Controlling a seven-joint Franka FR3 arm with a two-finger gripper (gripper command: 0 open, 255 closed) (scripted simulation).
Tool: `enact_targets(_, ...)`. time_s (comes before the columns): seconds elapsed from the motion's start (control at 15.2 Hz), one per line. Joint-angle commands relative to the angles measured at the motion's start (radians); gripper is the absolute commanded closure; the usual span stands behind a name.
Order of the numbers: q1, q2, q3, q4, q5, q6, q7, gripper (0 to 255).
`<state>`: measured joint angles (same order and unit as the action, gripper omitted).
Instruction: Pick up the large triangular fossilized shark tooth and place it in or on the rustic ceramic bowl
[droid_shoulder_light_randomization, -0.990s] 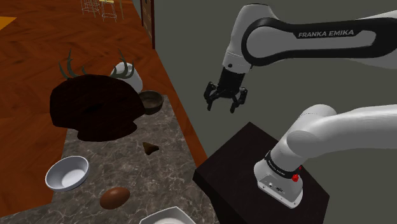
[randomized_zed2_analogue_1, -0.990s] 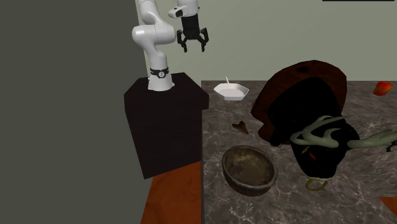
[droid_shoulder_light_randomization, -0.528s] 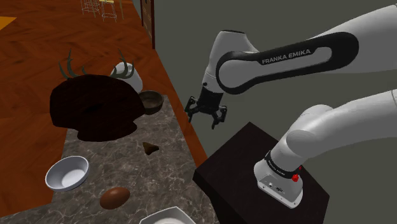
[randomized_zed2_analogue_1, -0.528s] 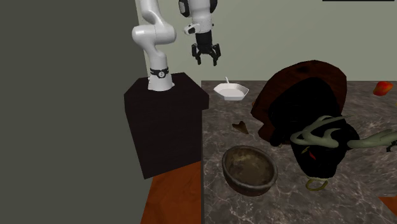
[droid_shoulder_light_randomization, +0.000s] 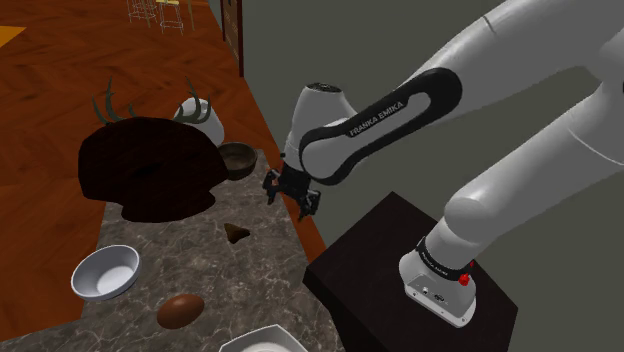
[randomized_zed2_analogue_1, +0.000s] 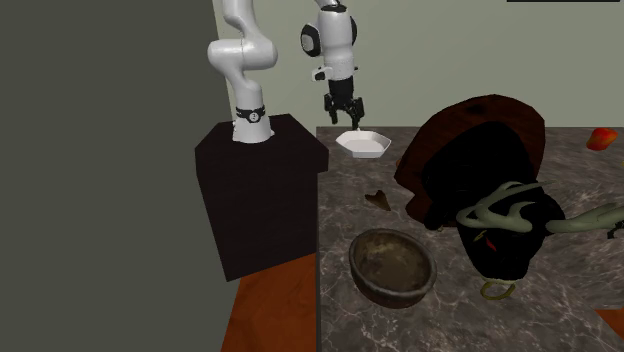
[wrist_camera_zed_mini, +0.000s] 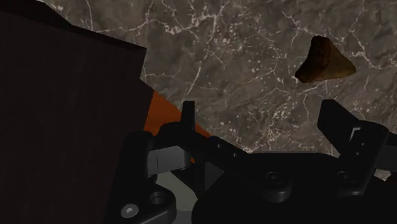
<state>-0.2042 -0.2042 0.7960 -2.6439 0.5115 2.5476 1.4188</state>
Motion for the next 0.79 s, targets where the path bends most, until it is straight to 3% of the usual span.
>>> enact_targets(0.0,-0.065,0.135,0.067,0.033,-0.123,0.110,0.173,0)
enact_targets(0.13,-0.097,0.274,0.076,0.071,-0.346,0.191,0.406,0)
enact_targets(0.2,-0.080,0.340,0.043,0.094,-0.472,0.219,0.533,0)
enact_targets(0.33,0.024,0.446,-0.085,0.152,-0.653,0.255,0.736,0)
enact_targets(0.53,0.183,0.568,-0.265,0.248,-0.791,0.289,0.942,0)
enact_targets(0.73,0.296,0.670,-0.390,0.343,-0.850,0.310,1.080,0)
